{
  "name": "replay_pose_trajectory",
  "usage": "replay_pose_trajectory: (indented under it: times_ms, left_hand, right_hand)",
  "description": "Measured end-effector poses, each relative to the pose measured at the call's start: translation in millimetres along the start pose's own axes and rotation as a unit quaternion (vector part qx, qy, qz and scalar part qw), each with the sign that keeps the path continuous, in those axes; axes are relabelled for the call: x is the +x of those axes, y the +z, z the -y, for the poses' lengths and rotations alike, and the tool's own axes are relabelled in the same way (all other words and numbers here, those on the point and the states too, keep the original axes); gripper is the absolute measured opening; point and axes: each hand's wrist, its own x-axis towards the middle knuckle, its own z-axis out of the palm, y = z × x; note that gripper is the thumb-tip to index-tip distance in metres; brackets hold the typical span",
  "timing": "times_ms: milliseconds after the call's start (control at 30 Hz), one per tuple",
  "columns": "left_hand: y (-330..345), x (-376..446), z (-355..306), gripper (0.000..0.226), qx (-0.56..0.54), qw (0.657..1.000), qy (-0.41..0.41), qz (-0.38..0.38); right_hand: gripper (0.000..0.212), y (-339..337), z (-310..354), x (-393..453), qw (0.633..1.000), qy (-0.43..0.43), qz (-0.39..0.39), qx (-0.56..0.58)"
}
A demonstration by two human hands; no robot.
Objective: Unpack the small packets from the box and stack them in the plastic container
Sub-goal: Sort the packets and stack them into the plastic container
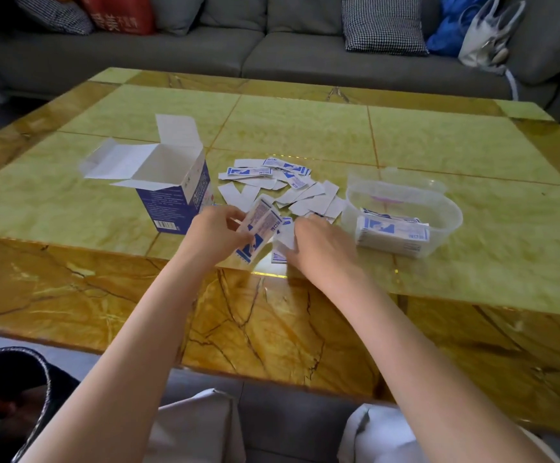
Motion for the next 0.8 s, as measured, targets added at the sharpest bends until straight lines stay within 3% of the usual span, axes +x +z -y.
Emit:
replay_pose_trajectory:
  times_ms: [100, 400, 600, 800]
  left_hand:
    - [-3.2, 0.5, -2.6, 0.038, -0.052, 0.999, -0.011, -0.003]
    - [-6.1, -0.4, -7.0, 0.025, 0.000, 0.997, 0.008, -0.079]
    - [-5.7, -0.4, -9.5, 0.023, -0.034, 0.999, 0.012, -0.032]
    - [-5.0, -5.2, -19.3, 0.007, -0.201, 0.978, -0.041, 0.040]
  right_hand:
    - [0.010, -4.2, -2.9, 0.9, 0.998, 0.015, -0.037, 0.038]
    - [0.016, -24.3, -17.2, 1.4, 0.921, 0.074, -0.063, 0.377]
    - [0.009, -29.8, -18.7, 1.7, 0.861, 0.106, -0.023, 0.498]
    - [0.023, -29.7, -18.6, 4.1, 0.817, 0.136, -0.040, 0.560]
